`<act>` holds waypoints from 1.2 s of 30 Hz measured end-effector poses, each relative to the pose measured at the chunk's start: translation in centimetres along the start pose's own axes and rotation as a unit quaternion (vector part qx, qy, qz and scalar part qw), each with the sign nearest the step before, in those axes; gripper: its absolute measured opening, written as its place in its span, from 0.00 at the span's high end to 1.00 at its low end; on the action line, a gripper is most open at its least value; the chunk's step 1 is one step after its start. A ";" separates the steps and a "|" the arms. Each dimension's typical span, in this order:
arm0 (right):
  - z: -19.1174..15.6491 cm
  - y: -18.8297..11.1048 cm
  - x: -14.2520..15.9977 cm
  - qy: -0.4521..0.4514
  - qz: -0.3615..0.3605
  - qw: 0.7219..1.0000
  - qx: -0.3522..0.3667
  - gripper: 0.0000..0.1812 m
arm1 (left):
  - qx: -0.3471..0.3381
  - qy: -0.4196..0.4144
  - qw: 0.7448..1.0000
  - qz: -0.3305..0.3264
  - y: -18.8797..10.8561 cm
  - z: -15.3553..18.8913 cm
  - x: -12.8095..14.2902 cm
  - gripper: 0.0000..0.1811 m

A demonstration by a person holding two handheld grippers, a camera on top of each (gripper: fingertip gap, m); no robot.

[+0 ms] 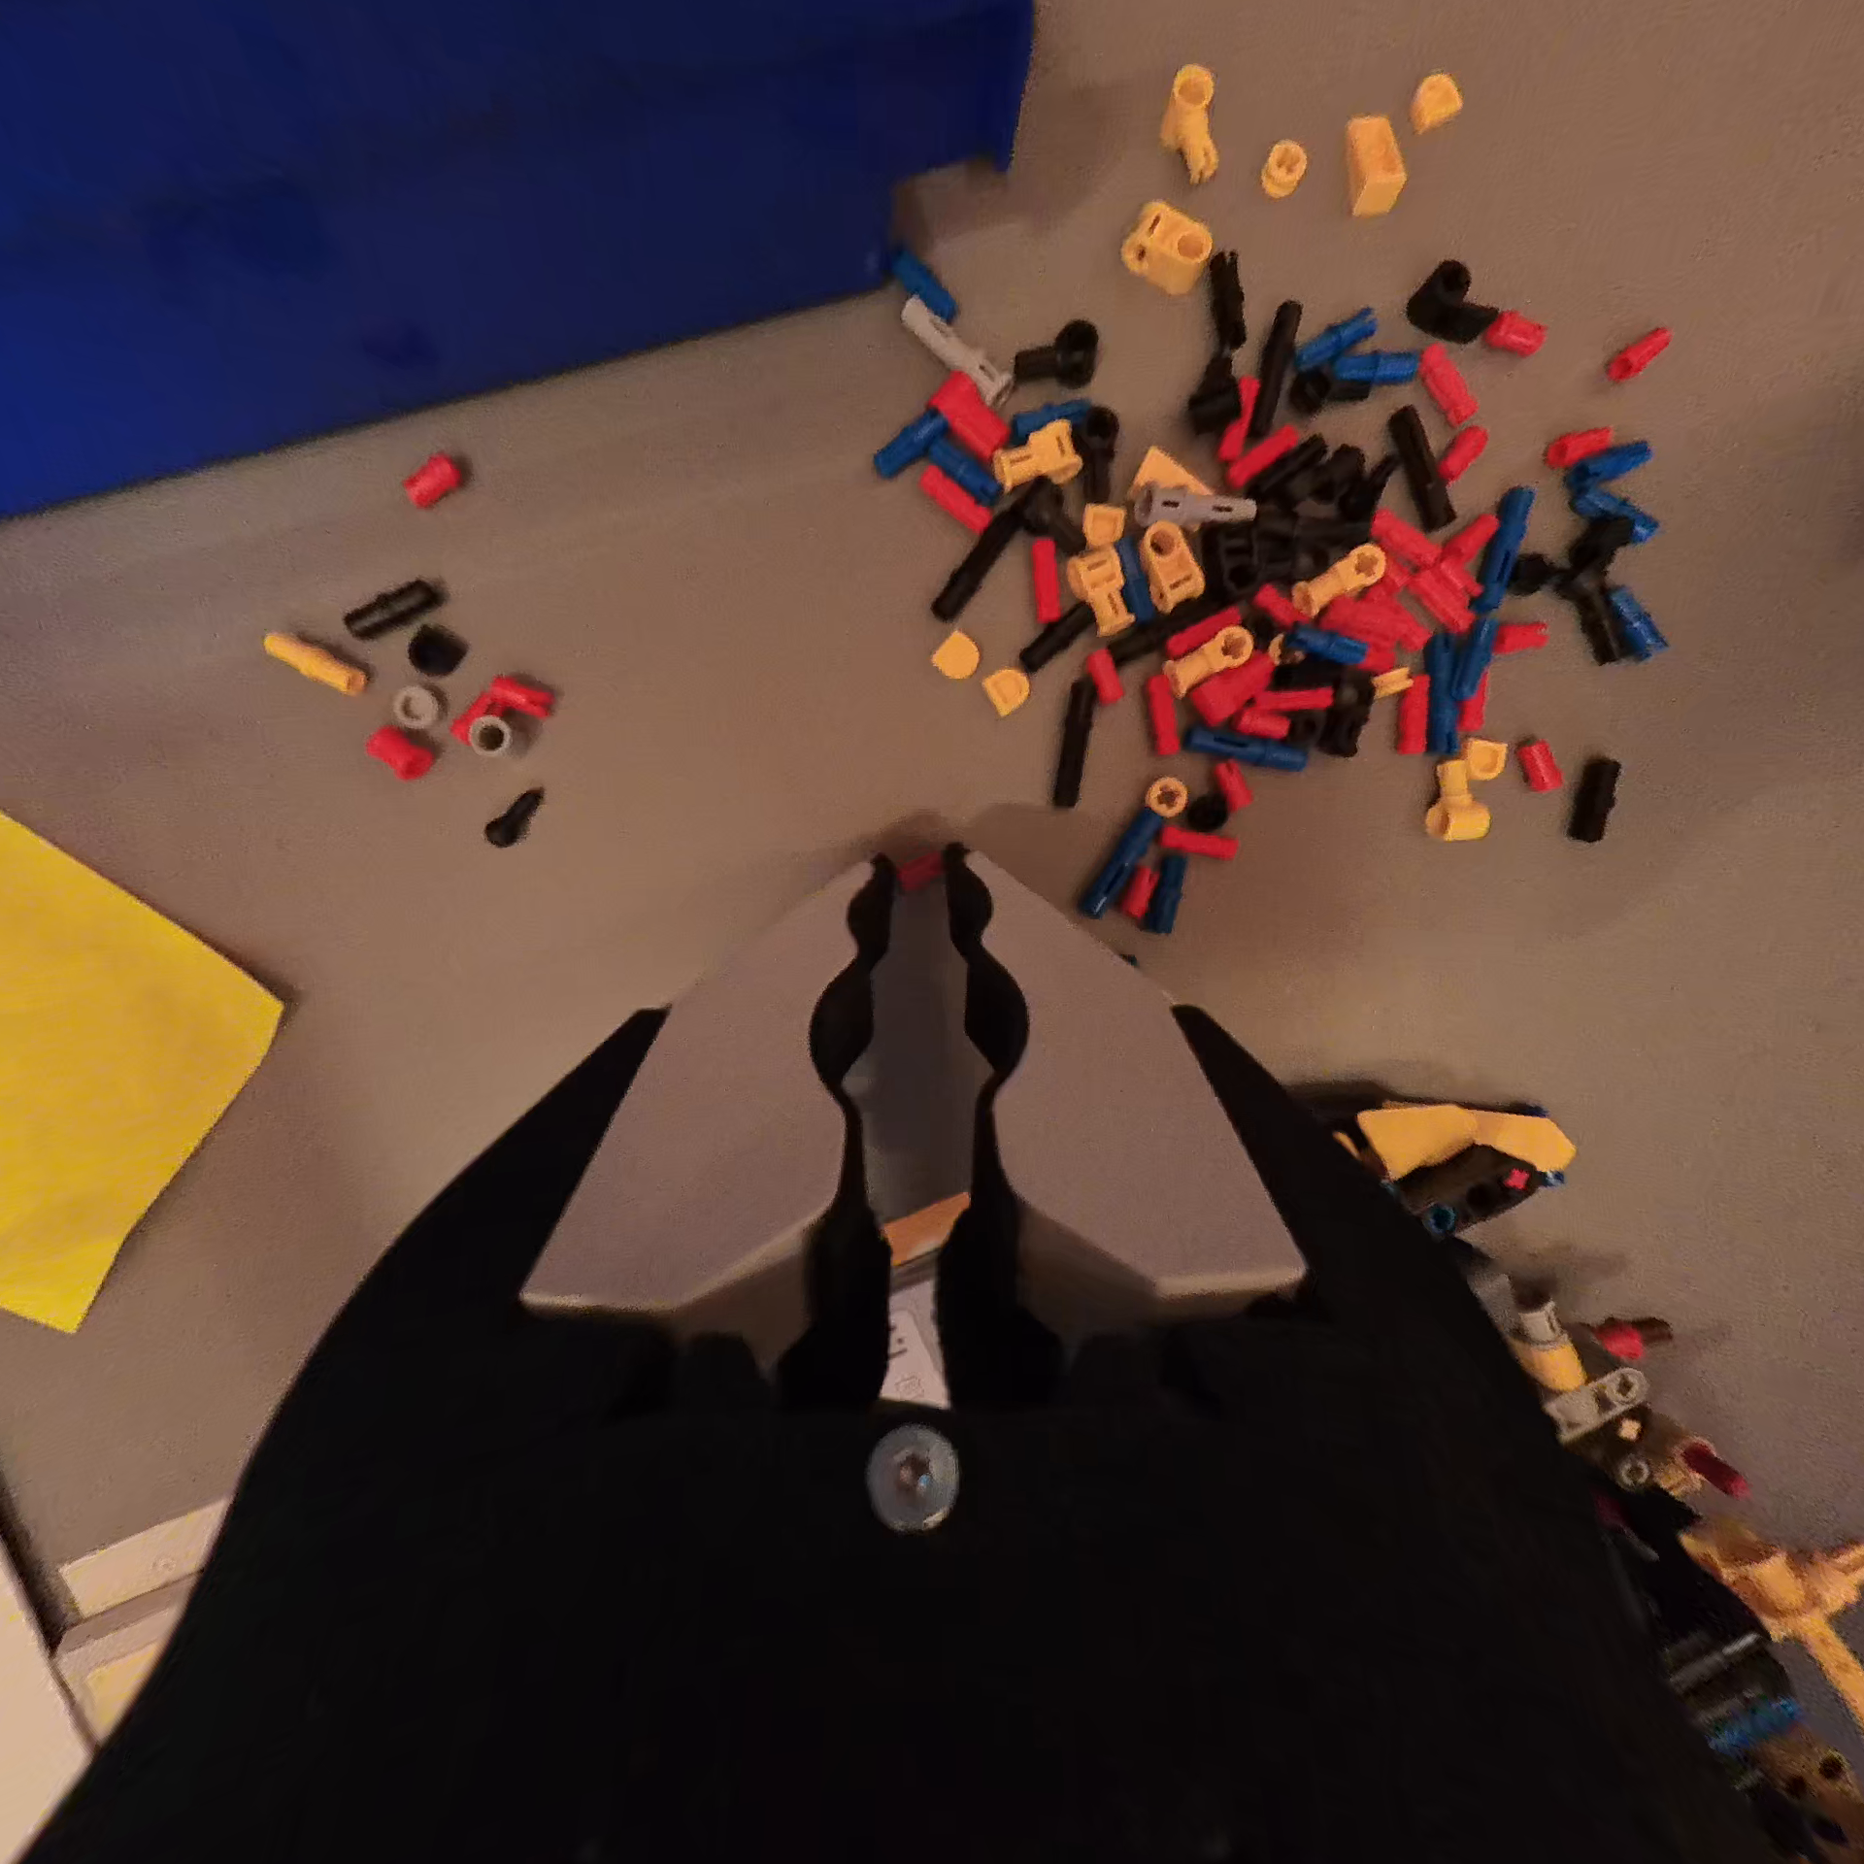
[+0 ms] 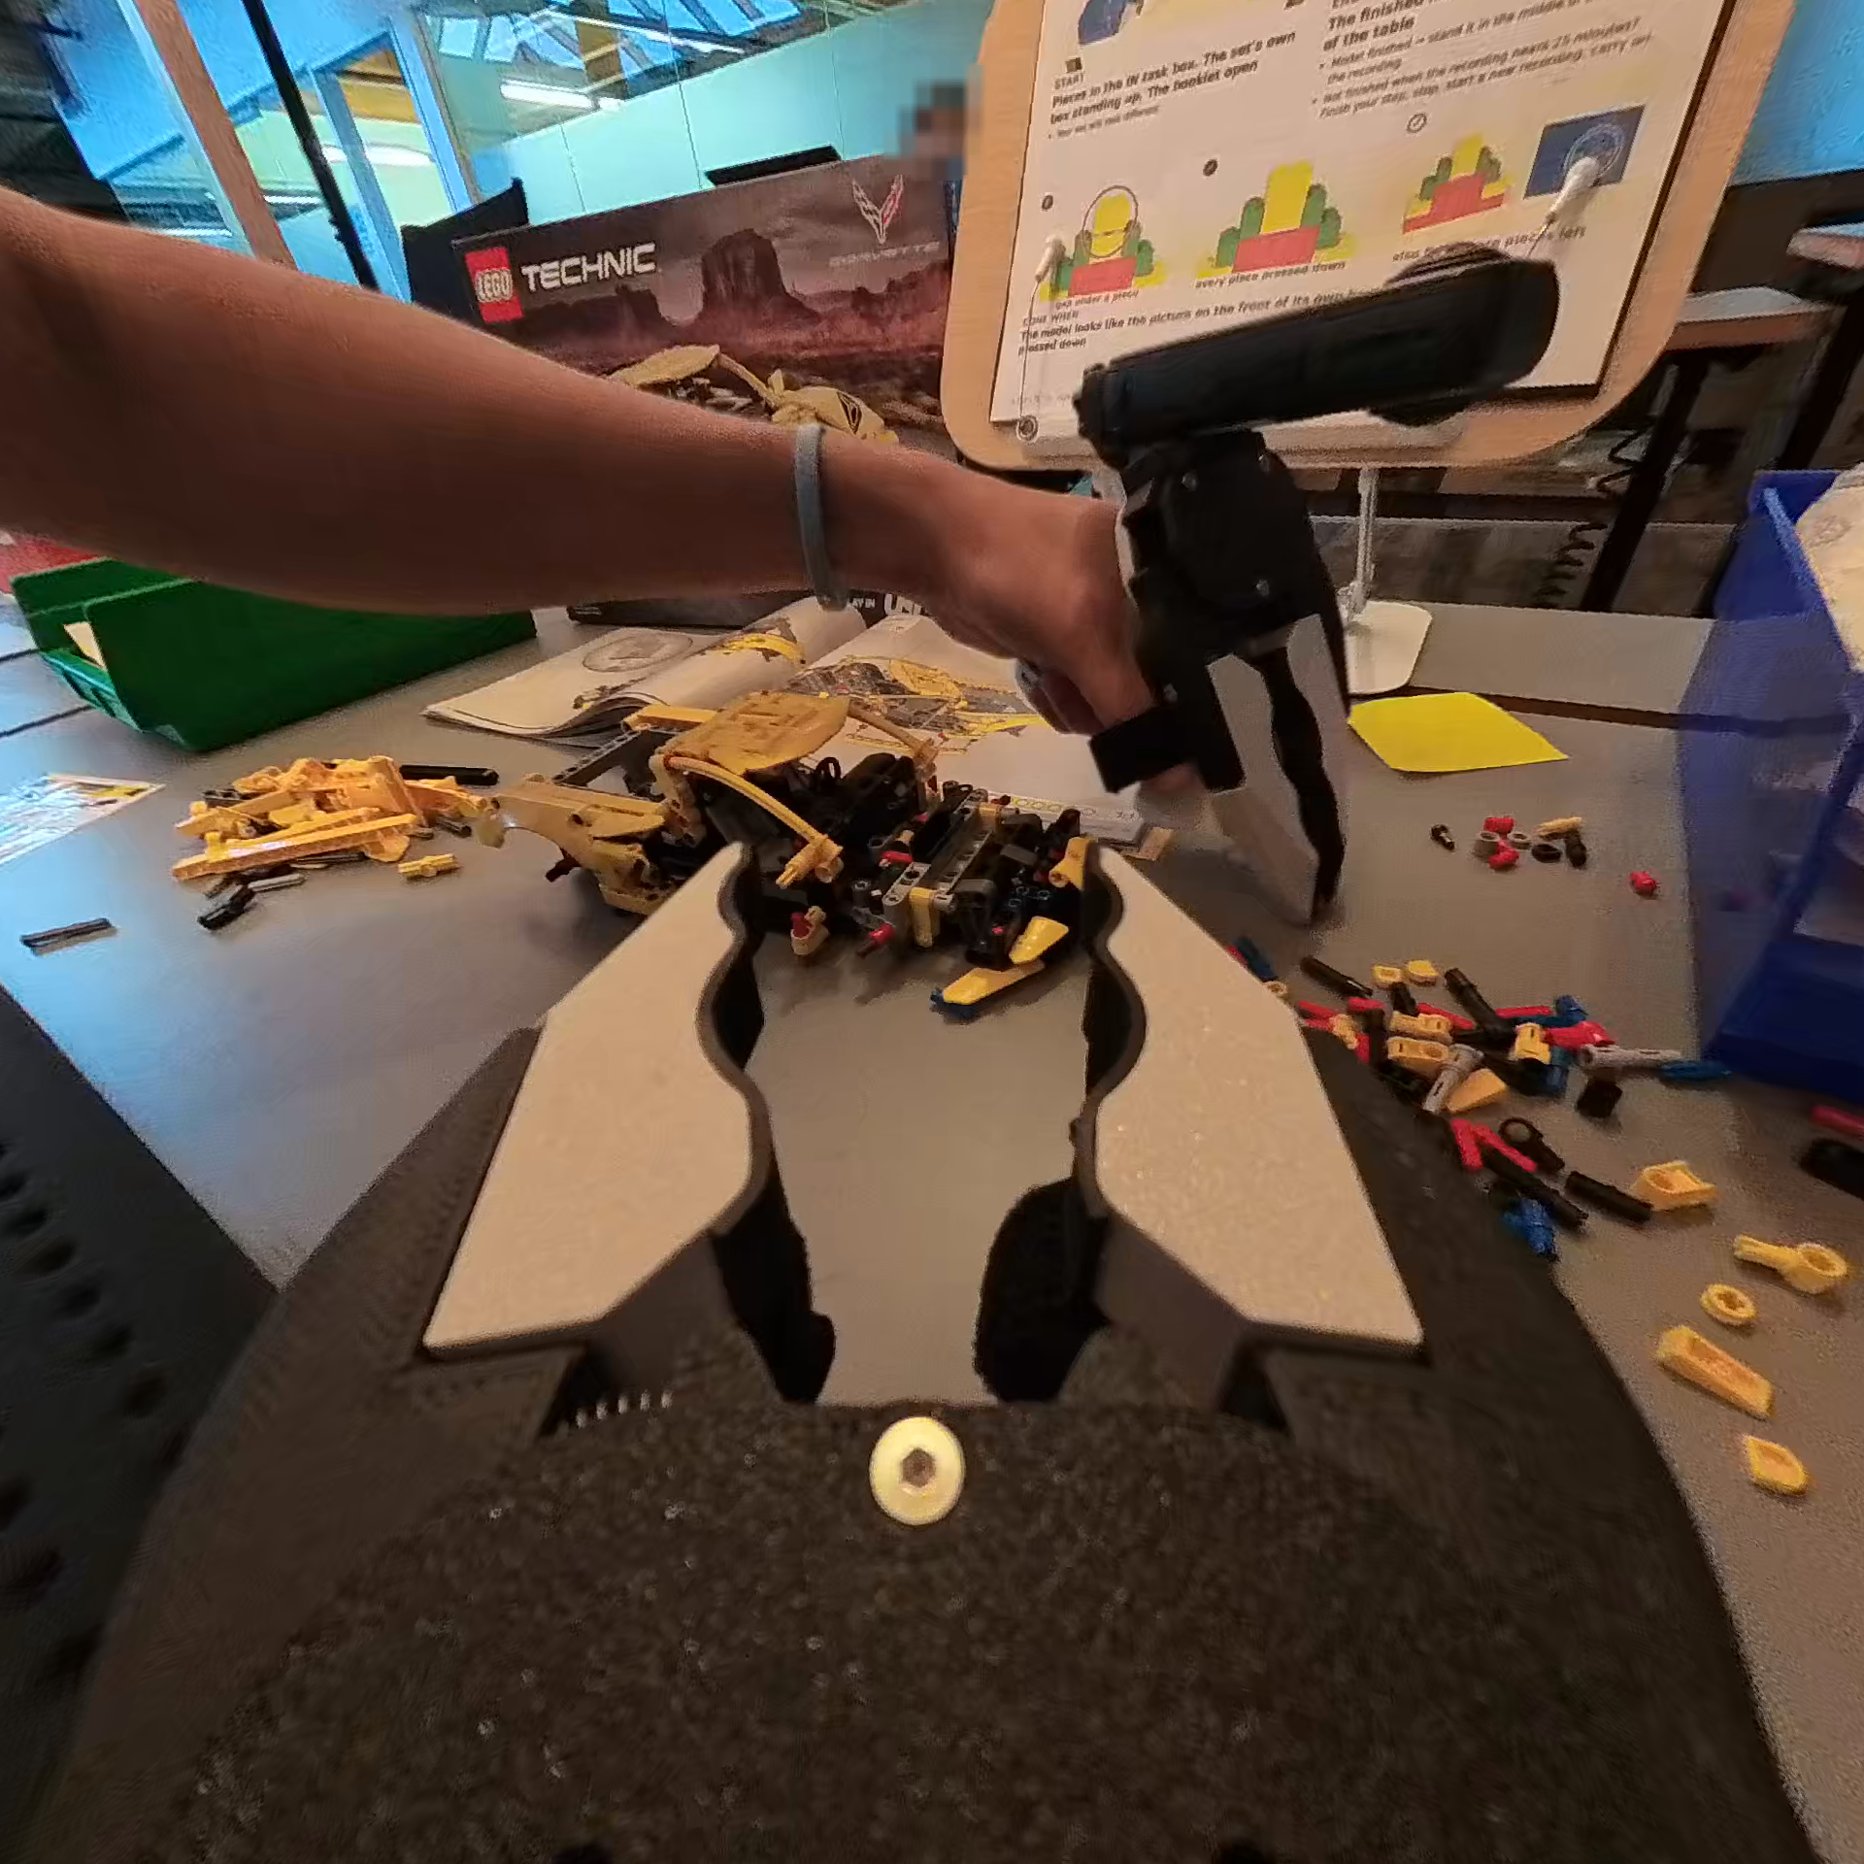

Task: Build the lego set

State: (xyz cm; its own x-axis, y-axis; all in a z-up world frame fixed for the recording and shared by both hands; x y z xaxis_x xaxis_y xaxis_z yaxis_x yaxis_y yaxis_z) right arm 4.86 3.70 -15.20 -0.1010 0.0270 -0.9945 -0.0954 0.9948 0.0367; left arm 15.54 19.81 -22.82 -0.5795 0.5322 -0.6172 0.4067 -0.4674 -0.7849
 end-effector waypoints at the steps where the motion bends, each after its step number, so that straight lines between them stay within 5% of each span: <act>1: 0.1 0.0 0.1 0.007 -0.001 1.000 -0.003 0.67 | 0.003 0.000 1.000 0.000 0.1 0.1 -0.2 0.95; 10: 0.9 -0.4 -0.3 0.064 0.027 0.998 -0.011 0.68 | 0.036 0.008 0.999 0.001 2.3 2.0 -2.9 0.89; 18: 1.2 -0.7 -0.7 0.086 0.046 0.995 -0.020 0.68 | 0.035 -0.041 0.998 -0.042 -4.0 2.4 1.0 0.87; 25: 1.1 -0.9 -0.9 0.091 0.054 0.994 -0.024 0.68 | 0.059 -0.030 0.995 -0.077 -1.7 4.2 1.9 0.93; 31: 1.1 -0.9 -0.9 0.092 0.054 0.994 -0.026 0.68 | 0.080 -0.015 0.995 -0.056 0.5 5.6 -0.5 0.98; 36: 1.0 -0.6 -0.5 0.092 0.040 0.994 -0.030 0.68 | 0.080 -0.055 0.994 -0.042 -1.9 6.1 -1.1 0.83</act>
State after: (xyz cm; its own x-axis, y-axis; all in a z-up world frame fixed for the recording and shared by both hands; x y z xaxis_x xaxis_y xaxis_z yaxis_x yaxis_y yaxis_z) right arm 5.93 3.20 -14.78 -0.2898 0.0827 -0.9535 -0.1384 0.9822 0.1273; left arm 11.06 15.79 -20.35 -0.6843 0.4973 -0.5333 0.2418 -0.5352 -0.8094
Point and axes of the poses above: each gripper's, where its closed fingertips meet, y out along the fingers, x out of its underside, z = x × y across the jaws, the point moved 4 cm from there along -y, back along the fingers, and after that the axes turned 7 degrees about z, right-handed, at the moved point
